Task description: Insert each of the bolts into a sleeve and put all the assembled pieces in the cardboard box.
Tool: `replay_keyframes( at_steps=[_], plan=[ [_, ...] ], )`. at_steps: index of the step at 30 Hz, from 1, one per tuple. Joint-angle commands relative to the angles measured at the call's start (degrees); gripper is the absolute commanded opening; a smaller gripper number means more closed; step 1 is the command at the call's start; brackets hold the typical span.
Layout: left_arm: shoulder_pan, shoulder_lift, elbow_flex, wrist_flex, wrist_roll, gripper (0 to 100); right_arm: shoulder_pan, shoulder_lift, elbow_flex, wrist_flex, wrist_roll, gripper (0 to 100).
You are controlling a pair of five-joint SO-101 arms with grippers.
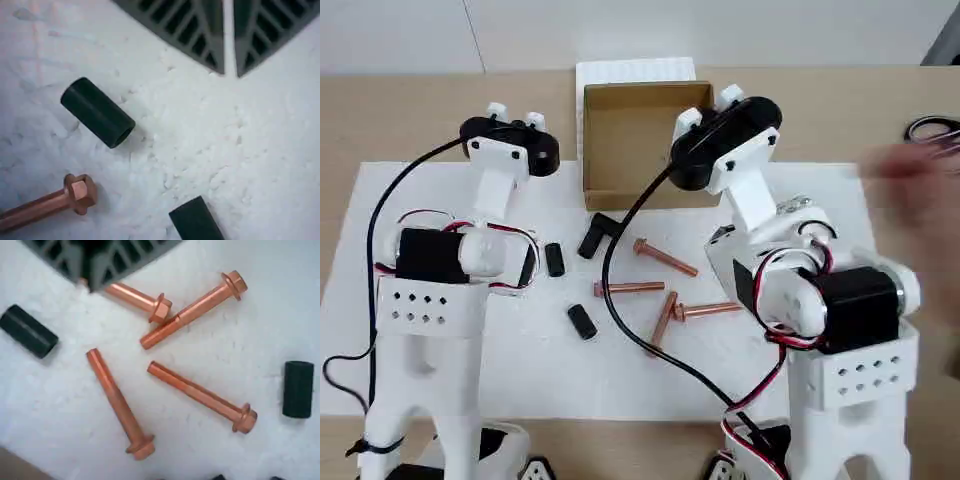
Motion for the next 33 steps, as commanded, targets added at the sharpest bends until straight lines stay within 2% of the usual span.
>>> replay_keyframes(
  at_steps=[1,5,13,21,27,33],
  plan=[
    [-0.18,-0.88,-2.24,0.18,0.26,1,0.92,3.56,-0.35,-0.4,2.11,0.4],
    [-0.09,-0.88,-2.24,0.09,0.09,1,2.24,13.85,-0.62,-0.75,6.33,0.4],
    [0.18,-0.88,-2.24,0.0,0.0,1,9.54,34.07,-10.9,0.22,21.54,0.4],
    [0.26,-0.88,-2.24,0.0,0.0,1,10.24,36.79,-12.84,0.04,30.15,0.6],
    [0.26,-0.79,-2.24,-0.62,-0.09,1,10.59,40.92,-12.84,0.04,32.35,11.5],
    [0.26,-0.79,-2.24,-1.76,-0.09,1,10.15,43.21,-12.75,0.04,32.26,12.2]
  ],
)
